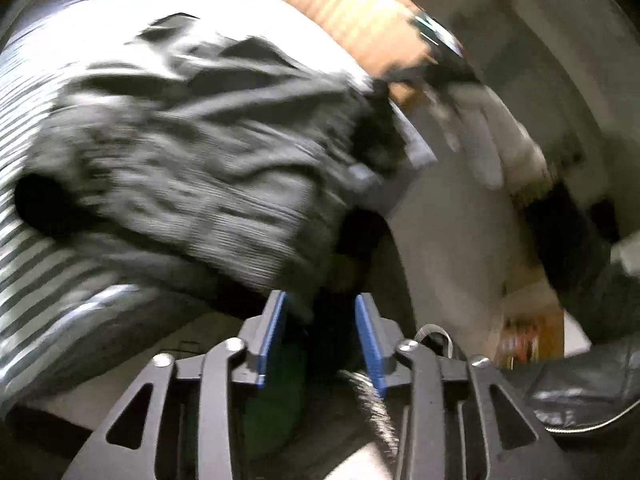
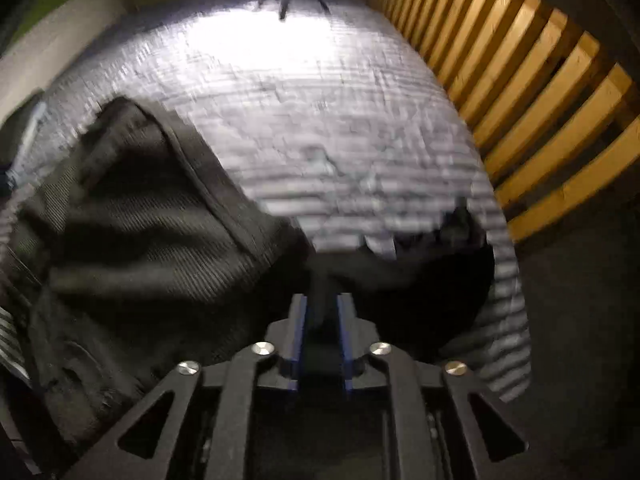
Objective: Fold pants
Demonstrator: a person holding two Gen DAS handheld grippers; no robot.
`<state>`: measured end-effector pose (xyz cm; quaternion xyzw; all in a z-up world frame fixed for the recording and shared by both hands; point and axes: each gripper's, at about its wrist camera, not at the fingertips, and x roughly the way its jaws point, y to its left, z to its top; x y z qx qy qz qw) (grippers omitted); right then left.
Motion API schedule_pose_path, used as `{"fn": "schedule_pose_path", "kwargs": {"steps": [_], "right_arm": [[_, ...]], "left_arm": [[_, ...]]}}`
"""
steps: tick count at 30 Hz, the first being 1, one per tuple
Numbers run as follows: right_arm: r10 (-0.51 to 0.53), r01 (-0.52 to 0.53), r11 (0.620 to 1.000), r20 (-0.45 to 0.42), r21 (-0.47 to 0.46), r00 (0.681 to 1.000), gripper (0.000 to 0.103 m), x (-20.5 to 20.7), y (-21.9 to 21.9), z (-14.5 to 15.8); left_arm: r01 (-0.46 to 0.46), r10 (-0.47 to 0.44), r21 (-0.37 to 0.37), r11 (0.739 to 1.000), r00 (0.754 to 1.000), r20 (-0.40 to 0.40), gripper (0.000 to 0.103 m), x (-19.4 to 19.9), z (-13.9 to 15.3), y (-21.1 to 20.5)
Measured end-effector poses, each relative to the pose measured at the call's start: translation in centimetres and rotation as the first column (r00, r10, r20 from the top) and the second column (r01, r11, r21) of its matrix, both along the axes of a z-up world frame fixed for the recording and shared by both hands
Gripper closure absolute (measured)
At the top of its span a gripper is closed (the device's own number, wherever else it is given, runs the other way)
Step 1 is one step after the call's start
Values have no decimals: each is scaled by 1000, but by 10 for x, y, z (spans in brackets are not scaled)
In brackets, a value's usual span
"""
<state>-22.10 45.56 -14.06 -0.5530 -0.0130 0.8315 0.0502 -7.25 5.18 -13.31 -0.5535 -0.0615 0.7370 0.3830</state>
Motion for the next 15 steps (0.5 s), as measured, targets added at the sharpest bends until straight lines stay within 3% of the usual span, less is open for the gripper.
{"fn": "schedule_pose_path", "kwargs": {"steps": [1,3,5,8,12,15], "right_arm": [[13,-13,1000,-27,-16,1000,69,-5,-5,8],[65,-71,995,-91,-65,994,60,-25,-22,26],[113,-128,986,-132,-106,985,59,-50,-46,39],[170,-204,961,-183,-189,968,51,-92,-81,44],[293,-324,905,-148,-275,945,42,-162,-142,36],[344,-355,886,-92,-297,934,42,-211,-179,14]], "left_arm": [[-65,65,0,998,998,-6,60,-9,1,-20],[-220,220,-10,975,975,-3,54,-35,-3,-64],[-360,359,16,933,932,54,51,-59,-11,-107],[-536,527,51,842,840,126,44,-89,-29,-162],[-600,571,90,795,789,225,33,-121,-54,-173],[-624,574,130,771,768,285,32,-139,-68,-169]]}}
